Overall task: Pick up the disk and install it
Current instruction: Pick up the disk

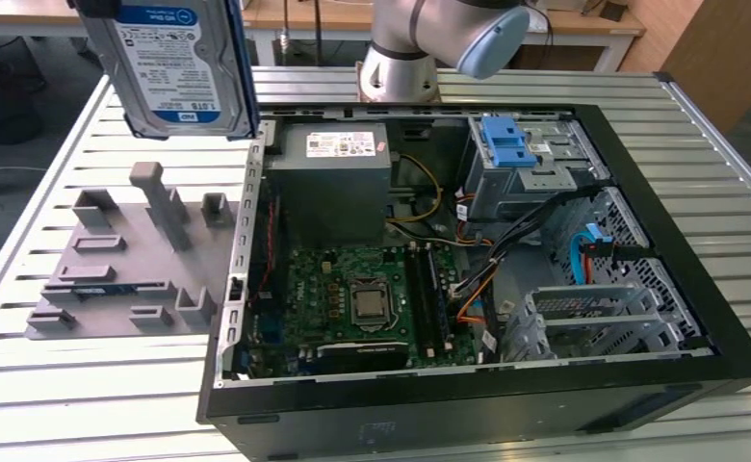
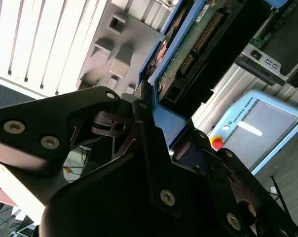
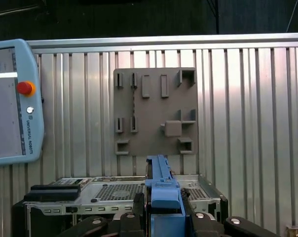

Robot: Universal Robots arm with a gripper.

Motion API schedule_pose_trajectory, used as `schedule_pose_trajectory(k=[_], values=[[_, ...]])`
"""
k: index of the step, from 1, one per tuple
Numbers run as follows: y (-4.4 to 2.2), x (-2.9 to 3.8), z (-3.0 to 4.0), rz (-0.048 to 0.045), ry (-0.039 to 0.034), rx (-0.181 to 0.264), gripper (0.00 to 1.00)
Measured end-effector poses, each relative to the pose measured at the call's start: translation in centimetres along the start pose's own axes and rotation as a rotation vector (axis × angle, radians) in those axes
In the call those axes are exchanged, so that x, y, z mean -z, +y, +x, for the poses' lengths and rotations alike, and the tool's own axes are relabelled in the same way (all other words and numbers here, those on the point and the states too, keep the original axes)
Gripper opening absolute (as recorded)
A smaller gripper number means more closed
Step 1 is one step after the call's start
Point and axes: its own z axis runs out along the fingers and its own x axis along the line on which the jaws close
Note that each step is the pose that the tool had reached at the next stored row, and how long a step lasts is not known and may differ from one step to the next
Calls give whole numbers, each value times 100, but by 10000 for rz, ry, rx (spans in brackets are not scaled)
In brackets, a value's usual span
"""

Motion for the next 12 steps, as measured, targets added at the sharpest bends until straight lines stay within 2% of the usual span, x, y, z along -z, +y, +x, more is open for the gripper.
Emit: schedule_pose_trajectory(k=[6, 7, 10, 11, 12], values=[[-44, 1, 17, 0, -12, 110, 36], [-53, 1, 20, -3, -56, 112, 36], [-83, 1, 28, -7, -249, 113, 36], [-94, 1, 35, -9, -292, 114, 36], [-106, 1, 44, -9, -303, 114, 36]])
